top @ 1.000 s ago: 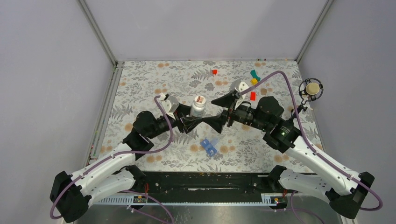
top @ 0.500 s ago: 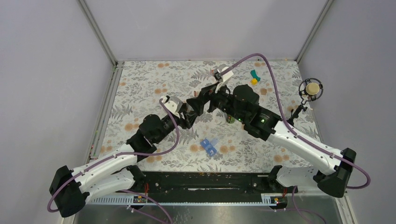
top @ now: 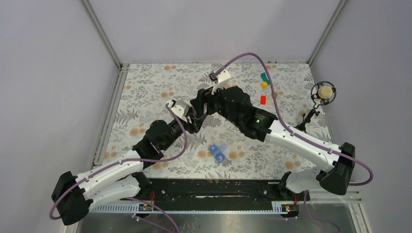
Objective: Sort the pills into containers
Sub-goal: Open the lid of the pill bottle.
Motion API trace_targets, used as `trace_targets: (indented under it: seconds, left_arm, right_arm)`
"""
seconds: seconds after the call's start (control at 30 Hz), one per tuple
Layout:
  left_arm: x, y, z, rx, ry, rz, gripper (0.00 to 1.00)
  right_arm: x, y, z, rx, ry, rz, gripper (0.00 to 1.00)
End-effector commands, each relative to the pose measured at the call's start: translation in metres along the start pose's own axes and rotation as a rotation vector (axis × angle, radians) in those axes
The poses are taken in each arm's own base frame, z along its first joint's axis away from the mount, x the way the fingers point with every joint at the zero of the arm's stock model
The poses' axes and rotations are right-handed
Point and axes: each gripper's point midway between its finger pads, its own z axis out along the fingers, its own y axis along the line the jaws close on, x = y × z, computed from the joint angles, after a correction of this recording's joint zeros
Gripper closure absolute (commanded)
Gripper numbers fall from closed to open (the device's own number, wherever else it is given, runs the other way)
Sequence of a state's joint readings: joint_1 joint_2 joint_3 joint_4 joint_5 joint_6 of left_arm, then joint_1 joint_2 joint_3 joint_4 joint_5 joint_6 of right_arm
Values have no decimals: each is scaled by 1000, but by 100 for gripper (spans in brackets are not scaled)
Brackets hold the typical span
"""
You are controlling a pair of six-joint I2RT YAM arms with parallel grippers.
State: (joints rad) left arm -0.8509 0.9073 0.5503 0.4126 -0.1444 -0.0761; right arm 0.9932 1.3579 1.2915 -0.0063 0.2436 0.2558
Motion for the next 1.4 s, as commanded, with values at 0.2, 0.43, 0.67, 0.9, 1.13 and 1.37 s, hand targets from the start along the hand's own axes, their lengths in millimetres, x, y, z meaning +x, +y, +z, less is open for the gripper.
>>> trace_targets:
  seconds: [0.2,0.43,0.67,0.9,1.13,1.37]
  left_arm:
    - [-28,7,-3,-50,-115,-42,100]
    - [-34,1,-8,-16,-143,-59,100]
    - [-40,-1,-15,2,-176,-82,85]
    - [-37,-5,-17,25,-161,-83,22]
    - [-34,-31,-22,206,-85,-55,16]
    - [-38,-56,-30,385,-48,-68,29]
  right_arm:
    - [-3,15,-15,-40,51,81,17]
    - [-2,22,-14,-73,56,111,47]
    - [-4,21,-18,-76,46,110,57]
    - [-14,34,-34,-203,-3,43,67]
    - [-12,42,-59,-386,16,-37,68]
    - [-3,54,-81,-573,58,-107,68]
